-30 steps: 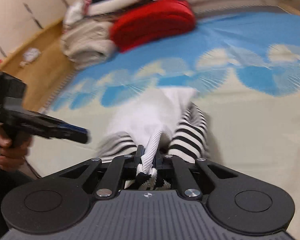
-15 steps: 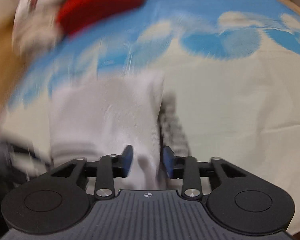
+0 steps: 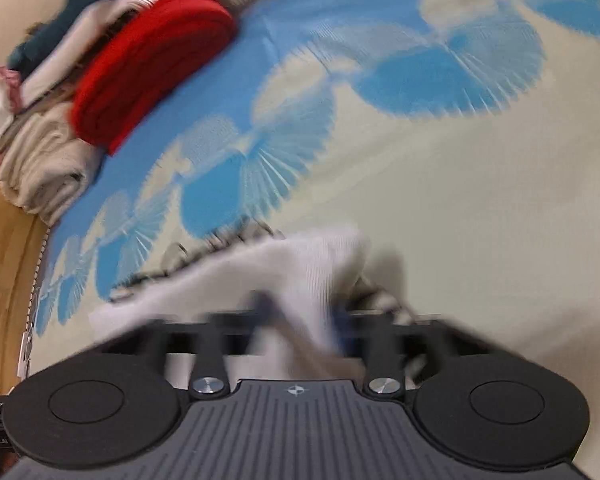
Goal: Fold small clothes
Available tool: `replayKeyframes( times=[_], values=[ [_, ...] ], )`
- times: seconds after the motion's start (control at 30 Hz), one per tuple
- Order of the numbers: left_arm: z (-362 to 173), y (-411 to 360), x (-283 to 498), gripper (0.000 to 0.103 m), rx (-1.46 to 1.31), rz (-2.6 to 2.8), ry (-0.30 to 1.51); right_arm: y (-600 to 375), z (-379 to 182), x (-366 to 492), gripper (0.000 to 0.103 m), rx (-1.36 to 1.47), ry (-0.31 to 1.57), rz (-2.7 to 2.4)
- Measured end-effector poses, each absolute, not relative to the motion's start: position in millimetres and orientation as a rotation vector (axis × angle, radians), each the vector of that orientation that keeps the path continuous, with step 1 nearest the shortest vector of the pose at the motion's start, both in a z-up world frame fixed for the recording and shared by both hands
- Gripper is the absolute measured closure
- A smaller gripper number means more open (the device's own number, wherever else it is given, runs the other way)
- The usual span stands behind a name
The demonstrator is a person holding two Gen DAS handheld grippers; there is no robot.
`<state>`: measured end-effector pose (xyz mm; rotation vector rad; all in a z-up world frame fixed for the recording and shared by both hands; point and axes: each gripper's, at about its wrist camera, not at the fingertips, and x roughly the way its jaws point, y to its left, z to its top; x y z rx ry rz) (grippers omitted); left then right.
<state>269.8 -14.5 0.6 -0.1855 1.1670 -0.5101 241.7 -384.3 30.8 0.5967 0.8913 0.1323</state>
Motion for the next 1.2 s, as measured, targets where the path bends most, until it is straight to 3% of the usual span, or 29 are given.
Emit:
replayKeyframes(
  times=[0.1, 0.2, 0.3, 0.37, 0.43, 0.47, 0.77, 0.87, 0.9, 0.93, 1.0, 1.07, 1.2],
  values=[
    [3, -15, 278, 0.052, -0.197, -0.491, 1.160, -381, 60, 233, 0.099, 0.569, 0.670, 0.172],
    [1, -13, 282, 0.051, -0.220, -0.482, 1.161, -361, 30, 248, 0.098, 0.248, 0.910, -0.066],
    [-5, -14, 289, 0.050, -0.248, -0.460, 1.174, -372, 28, 243, 0.096, 0.321, 0.931, -0.077],
    [-8, -13, 294, 0.042, -0.296, -0.448, 1.181, -380, 45, 229, 0.089, 0.344, 0.852, -0.052],
    [-12, -13, 300, 0.036, -0.352, -0.430, 1.181, -387, 52, 213, 0.057, 0.371, 0.844, 0.007],
    [-14, -13, 303, 0.032, -0.377, -0.422, 1.181, -392, 51, 207, 0.052, 0.392, 0.873, 0.051],
    [-45, -25, 328, 0.024, -0.535, -0.293, 1.236, -409, 12, 170, 0.049, 0.288, 1.212, 0.177],
    [-59, -34, 333, 0.024, -0.557, -0.273, 1.257, -408, 4, 158, 0.056, 0.210, 1.267, 0.206],
    [-62, -35, 335, 0.024, -0.560, -0.266, 1.257, -407, 2, 157, 0.076, 0.187, 1.274, 0.205],
    [-64, -37, 336, 0.024, -0.558, -0.259, 1.254, -407, 0, 156, 0.102, 0.181, 1.280, 0.206],
    [-67, -40, 338, 0.033, -0.550, -0.258, 1.249, -411, 5, 154, 0.103, 0.201, 1.254, 0.223],
    [-66, -41, 339, 0.055, -0.522, -0.260, 1.237, -411, 12, 152, 0.103, 0.232, 1.210, 0.254],
    [-50, -37, 338, 0.068, -0.505, -0.290, 1.188, -407, 21, 149, 0.103, 0.259, 1.176, 0.274]
  ],
)
